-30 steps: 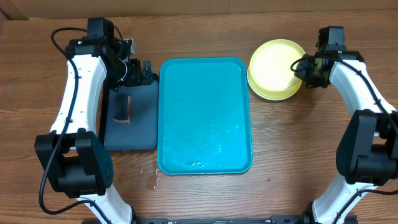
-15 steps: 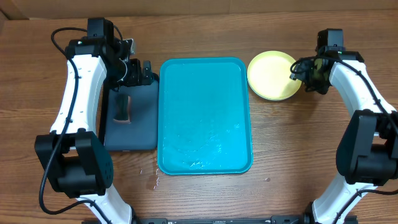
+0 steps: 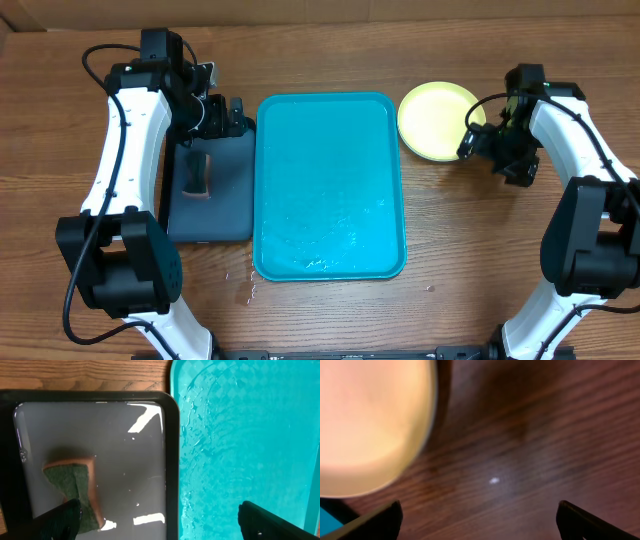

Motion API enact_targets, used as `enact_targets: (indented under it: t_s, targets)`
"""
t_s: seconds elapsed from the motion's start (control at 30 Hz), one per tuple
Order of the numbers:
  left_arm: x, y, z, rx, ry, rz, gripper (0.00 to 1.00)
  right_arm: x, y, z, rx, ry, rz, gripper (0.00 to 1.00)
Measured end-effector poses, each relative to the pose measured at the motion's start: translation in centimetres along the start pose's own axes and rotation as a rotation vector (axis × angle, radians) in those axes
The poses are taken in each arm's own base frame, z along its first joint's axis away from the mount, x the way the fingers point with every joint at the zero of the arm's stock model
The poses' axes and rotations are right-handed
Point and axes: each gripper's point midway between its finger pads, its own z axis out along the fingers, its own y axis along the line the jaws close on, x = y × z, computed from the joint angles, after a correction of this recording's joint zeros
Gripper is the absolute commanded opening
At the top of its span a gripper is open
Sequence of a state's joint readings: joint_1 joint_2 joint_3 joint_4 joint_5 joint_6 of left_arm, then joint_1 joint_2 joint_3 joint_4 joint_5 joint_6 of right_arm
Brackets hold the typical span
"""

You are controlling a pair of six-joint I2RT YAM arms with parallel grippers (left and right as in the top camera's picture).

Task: Clean dirty plates on tray and stack at the side
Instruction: 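Pull the right gripper back from the stacked plates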

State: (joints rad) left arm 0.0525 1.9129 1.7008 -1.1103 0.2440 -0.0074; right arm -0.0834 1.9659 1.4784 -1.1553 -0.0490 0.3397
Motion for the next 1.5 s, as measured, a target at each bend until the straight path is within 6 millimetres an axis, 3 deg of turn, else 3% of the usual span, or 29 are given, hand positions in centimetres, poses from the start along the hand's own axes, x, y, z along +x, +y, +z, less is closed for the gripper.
enact_targets:
  t_s: [0.2,0.77,1.33,1.43,1.5]
  targets:
    - [0.0,0.0,0.0,0.000,0.000,0.000,1.00,0.3,-0.2,0.0,0.006,0.013,0.001,1.00]
    - [0.0,0.0,0.0,0.000,0.000,0.000,1.00,-5.5,2.4,-0.7,-0.097,-0.225,-0.017,1.00]
    - [0.0,0.0,0.0,0.000,0.000,0.000,1.00,-5.7,2.5,-0.9,-0.102,-0.236,-0.018,1.00]
    - [0.0,0.0,0.0,0.000,0.000,0.000,1.00,-5.7,2.6,-1.8,-0.110,-0.256,-0.019,1.00]
    - [0.0,0.0,0.0,0.000,0.000,0.000,1.00,-5.8,2.7,-3.5,-0.126,-0.293,-0.022,1.00]
